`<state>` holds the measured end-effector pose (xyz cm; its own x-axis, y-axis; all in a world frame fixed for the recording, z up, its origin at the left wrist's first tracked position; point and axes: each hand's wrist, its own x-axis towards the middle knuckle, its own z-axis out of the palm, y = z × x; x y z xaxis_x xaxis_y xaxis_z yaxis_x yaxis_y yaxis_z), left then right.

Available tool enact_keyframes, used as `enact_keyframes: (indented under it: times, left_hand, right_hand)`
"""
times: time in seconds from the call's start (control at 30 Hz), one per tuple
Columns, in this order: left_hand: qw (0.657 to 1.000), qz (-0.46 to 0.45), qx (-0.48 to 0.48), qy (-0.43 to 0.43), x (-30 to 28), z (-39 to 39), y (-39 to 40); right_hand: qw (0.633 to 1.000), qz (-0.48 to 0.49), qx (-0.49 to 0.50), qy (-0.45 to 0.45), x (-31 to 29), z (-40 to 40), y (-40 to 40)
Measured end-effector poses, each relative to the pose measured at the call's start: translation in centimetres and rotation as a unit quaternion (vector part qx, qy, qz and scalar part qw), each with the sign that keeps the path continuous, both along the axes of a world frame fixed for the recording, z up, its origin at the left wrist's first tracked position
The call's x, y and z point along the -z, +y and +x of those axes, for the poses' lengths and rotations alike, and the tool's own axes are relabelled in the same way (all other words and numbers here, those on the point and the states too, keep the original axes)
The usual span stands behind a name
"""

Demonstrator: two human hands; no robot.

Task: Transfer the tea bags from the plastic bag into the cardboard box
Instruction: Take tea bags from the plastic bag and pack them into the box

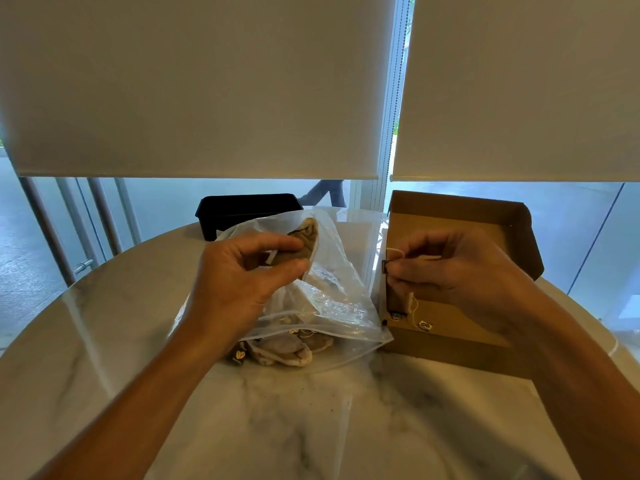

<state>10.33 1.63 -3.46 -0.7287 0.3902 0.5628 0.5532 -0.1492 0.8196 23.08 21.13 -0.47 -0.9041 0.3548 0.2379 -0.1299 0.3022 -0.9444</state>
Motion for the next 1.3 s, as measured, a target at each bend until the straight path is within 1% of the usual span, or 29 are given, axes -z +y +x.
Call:
enact_keyframes:
  times: [0.1,0.2,0.3,0.43,0.5,0.57,0.67,0.7,0.77,0.83,0.9,1.03,1.3]
  left_hand:
    - [0.998,-0.054,0.011,0.029,0.2,0.6,0.4]
    - [0.996,-0.077,0.032,0.039,0.6,1.3,1.0]
    - [0.992,-0.097,0.036,0.067,1.2,1.4,1.2]
    - [0.989,-0.112,0.018,0.090,1.7,1.5,1.5]
    - [0.986,-0.132,0.034,0.096,1.4,1.4,1.4]
    - [0.972,-0.196,0.067,0.106,0.9,1.2,0.8]
    - [0.927,-0.332,0.072,0.160,0.5,0.7,-0.3]
    - [0.913,-0.363,0.074,0.171,0.5,0.6,-0.5]
    - [0.896,-0.398,0.086,0.179,0.5,0.6,-0.6]
    - [0.889,-0.409,0.096,0.183,0.4,0.7,-0.5]
    - [0.892,-0.401,0.093,0.185,0.5,0.6,-0.5]
    - [0.904,-0.383,0.065,0.180,0.7,0.3,-0.5]
    - [0.909,-0.365,0.068,0.188,0.8,0.3,-0.6]
  right_hand:
    - [0.997,-0.056,-0.033,0.039,-0.2,-0.2,-1.2]
    - [0.996,-0.056,-0.068,0.026,0.1,-0.8,-2.3]
    - [0.998,-0.008,-0.057,-0.001,0.6,-1.5,-2.7]
    - [0.999,0.052,-0.016,-0.002,0.8,-1.6,-2.6]
    - [0.997,0.078,0.000,-0.010,0.5,-1.4,-2.0]
    - [0.995,0.095,0.027,-0.016,0.1,-1.1,-0.8]
    - [0.988,0.131,0.086,-0.009,-0.1,-0.5,1.8]
    - [0.983,0.151,0.100,-0.018,0.0,-0.5,2.6]
    - [0.973,0.194,0.111,-0.066,0.8,-0.7,3.9]
    - [0.959,0.232,0.103,-0.128,1.9,-1.2,4.7]
    - [0.946,0.262,0.093,-0.165,2.8,-1.7,5.0]
    - [0.934,0.296,0.096,-0.174,3.7,-2.3,5.1]
    - [0.957,0.221,0.116,-0.146,4.3,-2.9,4.9]
